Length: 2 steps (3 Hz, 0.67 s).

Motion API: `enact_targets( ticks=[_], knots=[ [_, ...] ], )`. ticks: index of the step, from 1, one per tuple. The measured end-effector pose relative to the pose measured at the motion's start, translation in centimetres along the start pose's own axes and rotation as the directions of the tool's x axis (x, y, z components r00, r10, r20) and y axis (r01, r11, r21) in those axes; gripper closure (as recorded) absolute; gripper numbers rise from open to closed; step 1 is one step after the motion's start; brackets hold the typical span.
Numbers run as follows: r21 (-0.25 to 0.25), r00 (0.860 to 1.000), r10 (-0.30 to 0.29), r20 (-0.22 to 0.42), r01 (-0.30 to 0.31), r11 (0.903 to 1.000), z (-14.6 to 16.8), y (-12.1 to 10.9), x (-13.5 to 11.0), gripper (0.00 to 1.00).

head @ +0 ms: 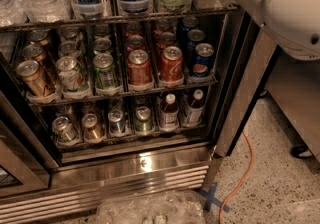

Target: Pick green can from top shelf of fridge

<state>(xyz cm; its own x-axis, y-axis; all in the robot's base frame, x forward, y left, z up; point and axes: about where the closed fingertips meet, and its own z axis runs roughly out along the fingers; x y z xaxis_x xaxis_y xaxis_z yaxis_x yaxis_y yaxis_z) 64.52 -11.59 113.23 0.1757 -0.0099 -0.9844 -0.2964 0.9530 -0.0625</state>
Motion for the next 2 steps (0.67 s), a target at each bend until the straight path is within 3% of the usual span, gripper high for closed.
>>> enact_targets(
  ticks=[1,2],
  knots=[
    [-0.088,0.997,0.061,-0.049,-0.065,0.9940,-1.9,1.0,-0.2,1.00],
    [-0.188,0.979,0.139,-0.149,-0.165,0.9682,-5.2,2.9,2.4,1.00]
  ],
)
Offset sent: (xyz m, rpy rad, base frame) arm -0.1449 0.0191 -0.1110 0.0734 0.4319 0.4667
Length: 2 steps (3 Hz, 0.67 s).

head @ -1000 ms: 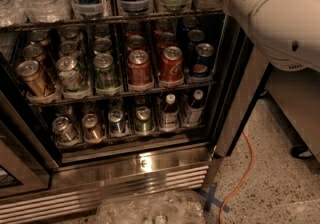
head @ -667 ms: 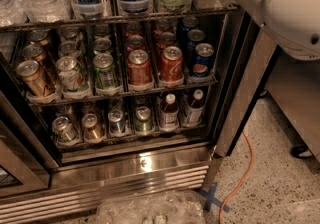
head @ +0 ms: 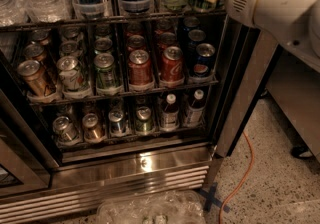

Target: Pick green can from top shelf of fridge

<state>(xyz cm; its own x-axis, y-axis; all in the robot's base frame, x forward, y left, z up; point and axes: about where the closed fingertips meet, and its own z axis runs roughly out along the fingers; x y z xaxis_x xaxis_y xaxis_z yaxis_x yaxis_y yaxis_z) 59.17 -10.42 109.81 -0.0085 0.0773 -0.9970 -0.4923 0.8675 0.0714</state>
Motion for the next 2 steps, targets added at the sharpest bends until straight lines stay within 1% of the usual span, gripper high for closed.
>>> enact_targets(
  ticks=[1,2],
  knots=[
    [-0.109,0.995,0.060,-0.075,-0.068,0.9917,-3.7,1.9,3.0,1.00],
    [-0.139,0.991,0.055,-0.119,-0.071,0.9877,-5.3,2.5,3.8,1.00]
  ],
)
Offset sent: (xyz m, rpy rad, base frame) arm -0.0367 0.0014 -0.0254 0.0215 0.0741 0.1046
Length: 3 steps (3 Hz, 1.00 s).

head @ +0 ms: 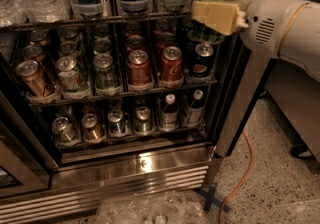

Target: Pick green can from top shelf of fridge

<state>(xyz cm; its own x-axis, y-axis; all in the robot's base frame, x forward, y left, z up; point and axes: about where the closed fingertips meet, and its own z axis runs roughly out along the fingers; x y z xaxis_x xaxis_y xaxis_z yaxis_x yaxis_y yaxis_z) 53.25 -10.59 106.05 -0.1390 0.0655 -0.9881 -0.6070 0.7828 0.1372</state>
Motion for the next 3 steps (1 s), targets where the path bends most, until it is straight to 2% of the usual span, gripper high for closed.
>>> enact_targets(
  ticks=[1,2,3],
  knots=[
    [-0.003,1.000,0.000,0.000,0.000,1.0000,0.1,0.1,0.0,1.00],
    [-0.077,0.998,0.043,-0.037,-0.045,0.9960,0.0,2.7,1.7,1.00],
    [-0.176,0.984,0.128,-0.128,-0.149,0.9730,-1.7,7.1,4.9,1.00]
  ],
)
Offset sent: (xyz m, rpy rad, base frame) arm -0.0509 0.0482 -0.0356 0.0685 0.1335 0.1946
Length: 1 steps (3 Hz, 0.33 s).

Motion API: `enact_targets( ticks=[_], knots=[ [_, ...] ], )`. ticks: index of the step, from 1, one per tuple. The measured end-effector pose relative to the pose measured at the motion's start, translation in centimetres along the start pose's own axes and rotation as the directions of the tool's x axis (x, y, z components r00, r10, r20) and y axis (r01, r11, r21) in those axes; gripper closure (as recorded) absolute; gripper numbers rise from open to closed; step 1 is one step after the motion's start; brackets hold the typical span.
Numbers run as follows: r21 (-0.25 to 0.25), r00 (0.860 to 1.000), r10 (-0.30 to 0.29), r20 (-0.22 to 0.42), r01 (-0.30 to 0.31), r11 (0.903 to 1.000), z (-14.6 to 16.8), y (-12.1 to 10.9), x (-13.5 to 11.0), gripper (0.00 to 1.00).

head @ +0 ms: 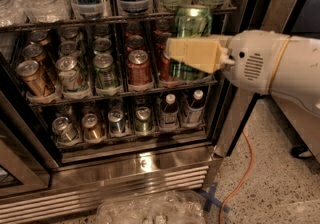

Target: Pick green can from top shelf of fridge

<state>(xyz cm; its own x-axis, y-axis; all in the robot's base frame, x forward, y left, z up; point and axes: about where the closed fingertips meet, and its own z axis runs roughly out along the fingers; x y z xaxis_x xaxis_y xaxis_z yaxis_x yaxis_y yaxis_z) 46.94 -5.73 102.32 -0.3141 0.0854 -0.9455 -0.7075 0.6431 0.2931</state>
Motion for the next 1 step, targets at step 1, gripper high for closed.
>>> enact_targets(
  ticks=[1],
  knots=[
    [-0.016,1.000,-0.001,-0.017,0.000,0.9999,-0.11,0.54,0.43,1.00]
  ],
)
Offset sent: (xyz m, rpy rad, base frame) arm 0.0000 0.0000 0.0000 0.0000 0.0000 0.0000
